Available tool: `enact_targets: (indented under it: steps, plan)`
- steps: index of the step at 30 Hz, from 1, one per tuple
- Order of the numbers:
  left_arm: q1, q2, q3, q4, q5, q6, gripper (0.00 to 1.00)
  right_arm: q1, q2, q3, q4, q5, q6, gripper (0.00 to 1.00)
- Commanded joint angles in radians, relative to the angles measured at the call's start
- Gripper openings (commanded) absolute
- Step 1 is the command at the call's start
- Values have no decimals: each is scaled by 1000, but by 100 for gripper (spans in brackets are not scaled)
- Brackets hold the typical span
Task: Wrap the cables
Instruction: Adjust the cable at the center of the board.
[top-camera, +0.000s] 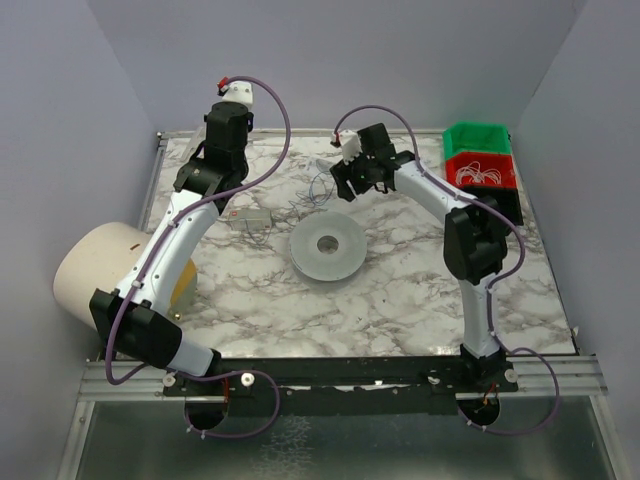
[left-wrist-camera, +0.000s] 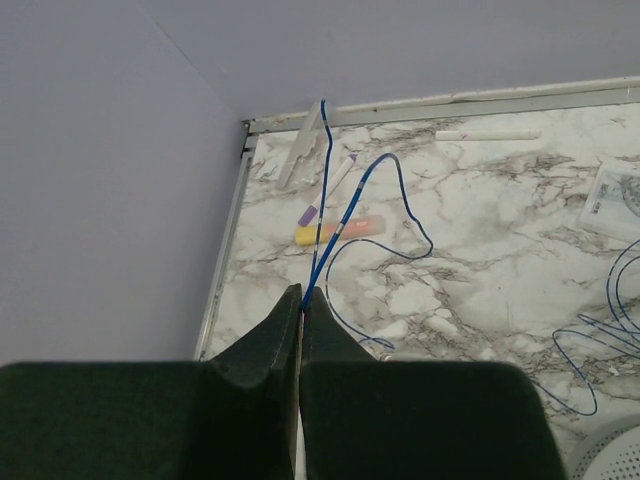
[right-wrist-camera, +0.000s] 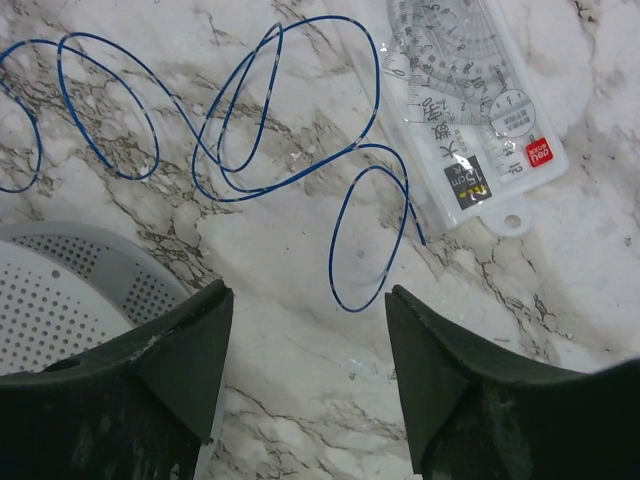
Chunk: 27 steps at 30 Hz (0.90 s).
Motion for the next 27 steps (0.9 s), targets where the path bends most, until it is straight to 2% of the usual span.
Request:
enact_targets:
  steps: [1, 3, 7, 8, 12, 15, 20, 27]
  plan:
    - [8, -8, -13, 9, 20, -4, 0, 16, 52, 31, 2, 77, 29, 62]
    - [10, -8, -11, 9, 22, -4, 0, 16, 62, 33, 11, 108, 38, 58]
    - [10, -6, -4, 9, 28, -6, 0, 16, 85, 38, 16, 160, 36, 58]
    - [11, -6, -2, 8, 29, -8, 0, 16, 92, 38, 17, 161, 34, 54]
    - [12, -6, 0, 6, 27, -8, 0, 16, 100, 32, 16, 142, 41, 18]
    - [13, -13, 3, 5, 29, -6, 0, 16, 54, 6, 36, 143, 48, 1]
    - [14, -30, 32, -1, 26, 17, 0, 10, -139, -83, 68, 285, 41, 1]
    - [14, -14, 235, -12, -41, 125, 2, -114, -504, -220, -2, 380, 49, 0]
